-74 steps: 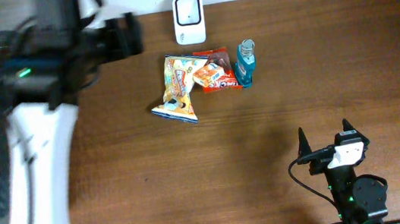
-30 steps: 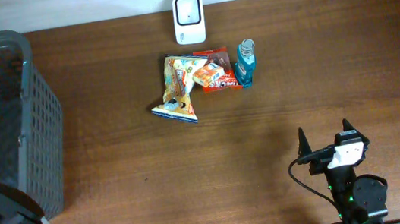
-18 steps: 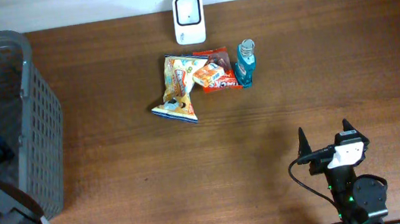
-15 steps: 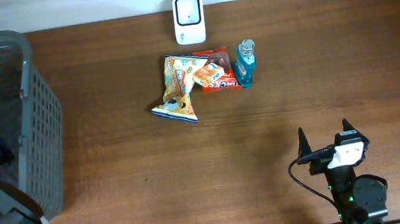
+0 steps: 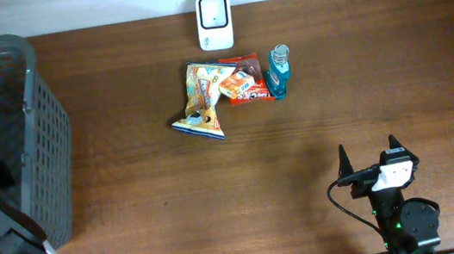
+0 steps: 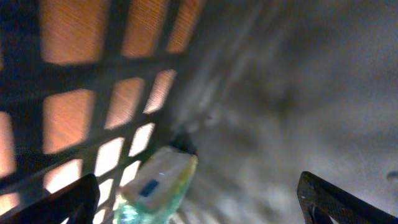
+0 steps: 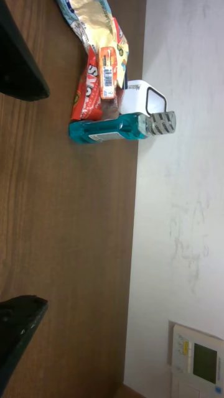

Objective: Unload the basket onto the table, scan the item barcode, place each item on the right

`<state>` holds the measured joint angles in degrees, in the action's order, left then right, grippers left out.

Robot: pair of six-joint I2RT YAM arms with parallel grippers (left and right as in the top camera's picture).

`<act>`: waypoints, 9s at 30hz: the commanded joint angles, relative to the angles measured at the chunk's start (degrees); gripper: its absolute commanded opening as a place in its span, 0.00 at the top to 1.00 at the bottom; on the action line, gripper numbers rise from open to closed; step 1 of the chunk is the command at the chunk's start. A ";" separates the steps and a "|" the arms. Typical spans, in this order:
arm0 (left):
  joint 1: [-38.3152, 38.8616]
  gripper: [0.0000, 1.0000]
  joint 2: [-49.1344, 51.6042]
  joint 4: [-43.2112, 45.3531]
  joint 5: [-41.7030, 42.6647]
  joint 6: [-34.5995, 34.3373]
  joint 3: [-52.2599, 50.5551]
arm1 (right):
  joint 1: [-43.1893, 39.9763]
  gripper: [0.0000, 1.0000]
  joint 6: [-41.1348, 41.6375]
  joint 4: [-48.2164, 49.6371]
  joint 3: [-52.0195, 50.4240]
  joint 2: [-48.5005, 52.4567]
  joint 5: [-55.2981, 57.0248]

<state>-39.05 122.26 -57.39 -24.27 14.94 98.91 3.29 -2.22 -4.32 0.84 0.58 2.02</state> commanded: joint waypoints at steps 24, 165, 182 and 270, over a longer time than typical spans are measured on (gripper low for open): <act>4.68 0.39 0.50 -8.96 -0.20 -20.65 -1.77 | -0.37 0.02 -0.35 -0.22 -0.52 -0.37 0.09; 46.53 0.01 -4.59 -17.29 32.00 -28.13 14.58 | -0.37 0.02 7.10 15.82 10.45 2.56 -35.89; 46.53 0.01 -4.59 -12.96 31.98 -28.13 14.58 | 6.25 0.02 24.57 25.51 39.26 59.91 -61.11; 46.53 0.01 -4.59 -12.96 31.98 -28.13 14.58 | 26.71 0.96 32.65 -26.71 64.57 92.35 -29.49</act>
<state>7.42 117.56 -70.32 7.09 -13.21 113.54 30.30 36.27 -25.47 58.83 94.50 -27.59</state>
